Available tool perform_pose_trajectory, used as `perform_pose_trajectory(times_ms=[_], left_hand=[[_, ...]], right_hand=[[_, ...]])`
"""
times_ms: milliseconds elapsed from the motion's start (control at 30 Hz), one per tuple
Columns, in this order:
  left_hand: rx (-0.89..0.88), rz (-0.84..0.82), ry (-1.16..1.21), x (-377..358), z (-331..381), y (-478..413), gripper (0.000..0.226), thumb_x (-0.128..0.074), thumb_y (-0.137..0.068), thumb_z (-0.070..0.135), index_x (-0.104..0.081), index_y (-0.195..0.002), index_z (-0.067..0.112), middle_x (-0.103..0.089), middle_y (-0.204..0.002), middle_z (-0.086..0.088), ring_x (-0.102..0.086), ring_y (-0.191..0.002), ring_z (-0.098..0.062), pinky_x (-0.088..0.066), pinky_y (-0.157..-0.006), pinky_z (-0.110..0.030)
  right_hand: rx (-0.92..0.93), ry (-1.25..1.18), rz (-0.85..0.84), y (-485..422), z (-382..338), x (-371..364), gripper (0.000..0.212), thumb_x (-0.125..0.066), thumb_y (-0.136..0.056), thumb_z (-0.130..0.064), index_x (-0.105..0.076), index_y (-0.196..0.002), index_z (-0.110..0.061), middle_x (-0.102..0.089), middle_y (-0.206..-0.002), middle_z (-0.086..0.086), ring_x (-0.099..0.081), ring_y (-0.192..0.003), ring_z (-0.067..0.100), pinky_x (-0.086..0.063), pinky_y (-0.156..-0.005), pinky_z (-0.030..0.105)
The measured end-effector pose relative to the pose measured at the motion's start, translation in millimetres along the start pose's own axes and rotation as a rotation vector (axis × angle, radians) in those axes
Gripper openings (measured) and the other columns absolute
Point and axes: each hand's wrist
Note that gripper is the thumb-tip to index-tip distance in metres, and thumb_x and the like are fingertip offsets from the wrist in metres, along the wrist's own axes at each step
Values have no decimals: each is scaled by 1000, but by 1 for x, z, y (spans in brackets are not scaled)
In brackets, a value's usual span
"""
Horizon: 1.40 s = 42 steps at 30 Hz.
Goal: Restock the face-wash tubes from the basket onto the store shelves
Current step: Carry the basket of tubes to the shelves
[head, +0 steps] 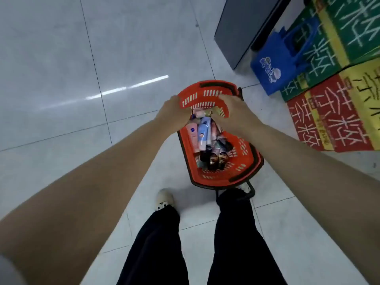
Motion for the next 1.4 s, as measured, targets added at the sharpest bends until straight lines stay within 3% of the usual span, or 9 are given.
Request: perform_pose_trajectory(times_ms=[167, 333, 467, 600, 767, 900, 1067, 1233, 1400], left_hand=[[223, -19, 200, -71, -11, -49, 30, -50, -92, 33, -59, -115, 16, -67, -100, -2, -64, -79, -17, -50, -64, -26], [431, 100, 378, -135, -46, -102, 62, -55, -69, 50, -53, -124, 22, -66, -112, -6, -67, -92, -27, -56, -84, -45], [626, 236, 344, -172, -74, -128, 81, -59, -65, 50, -34, -138, 22, -49, -128, -10, -56, -113, -34, -49, -93, -51], [767, 293, 288, -209, -107, -152, 95, -64, -79, 39, -5, -151, 20, -27, -148, -13, -36, -134, -36, -39, -105, -51], [795, 348, 346, -240, -142, -168, 71, -66, -80, 26, -28, -139, 13, -46, -132, -12, -50, -120, -35, -45, -99, -50], [750, 293, 680, -225, -167, -168, 53, -58, -75, 5, -48, -127, 6, -61, -117, -13, -64, -97, -34, -54, -86, -48], [706, 209, 860, -207, -164, -135, 55, -55, -85, -1, -35, -132, 16, -56, -113, -8, -63, -89, -28, -55, -72, -47], [743, 241, 1024, -174, -151, -79, 58, -50, -86, -5, -36, -136, 20, -57, -117, -10, -63, -95, -33, -56, -76, -50], [698, 324, 1091, -122, -126, -9, 53, -43, -85, -11, -40, -132, 14, -58, -115, -13, -63, -83, -26, -53, -61, -37]], right_hand=[[-109, -129, -51, -34, 72, 3, 60, -60, -89, -35, -37, -141, -16, -45, -139, 7, -46, -125, 22, -36, -104, 30], [-232, -191, -54, -68, 142, -9, 60, -62, -85, -39, -40, -137, -17, -50, -133, 6, -48, -122, 23, -41, -105, 39], [-422, -177, -32, -99, 194, -45, 100, -61, -66, -66, -25, -146, -18, -39, -144, 10, -38, -133, 31, -36, -108, 50], [-583, -119, -35, -121, 237, -84, 102, -69, -82, -37, 2, -151, -11, -16, -156, 14, -22, -142, 34, -26, -114, 49], [-633, -179, 52, -136, 271, -114, 55, -56, -88, -12, -31, -136, 0, -48, -134, 21, -52, -120, 37, -45, -101, 42], [-677, -320, 72, -140, 268, -114, 52, -60, -85, -8, -38, -132, 0, -51, -121, 13, -54, -108, 26, -48, -92, 33], [-661, -378, 67, -131, 239, -95, 48, -64, -77, -8, -51, -123, -3, -60, -114, 15, -61, -99, 30, -54, -89, 45], [-576, -343, 0, -113, 190, -59, 49, -66, -78, -10, -53, -125, -5, -62, -111, 12, -63, -95, 26, -53, -80, 35], [-507, -295, -54, -73, 131, -24, 45, -64, -82, -9, -48, -124, -4, -58, -109, 10, -58, -96, 25, -49, -82, 34]])
Point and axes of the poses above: each hand's wrist, its own y-axis away from the middle knuckle, its own x-axis out of the back of the hand, z = x × y
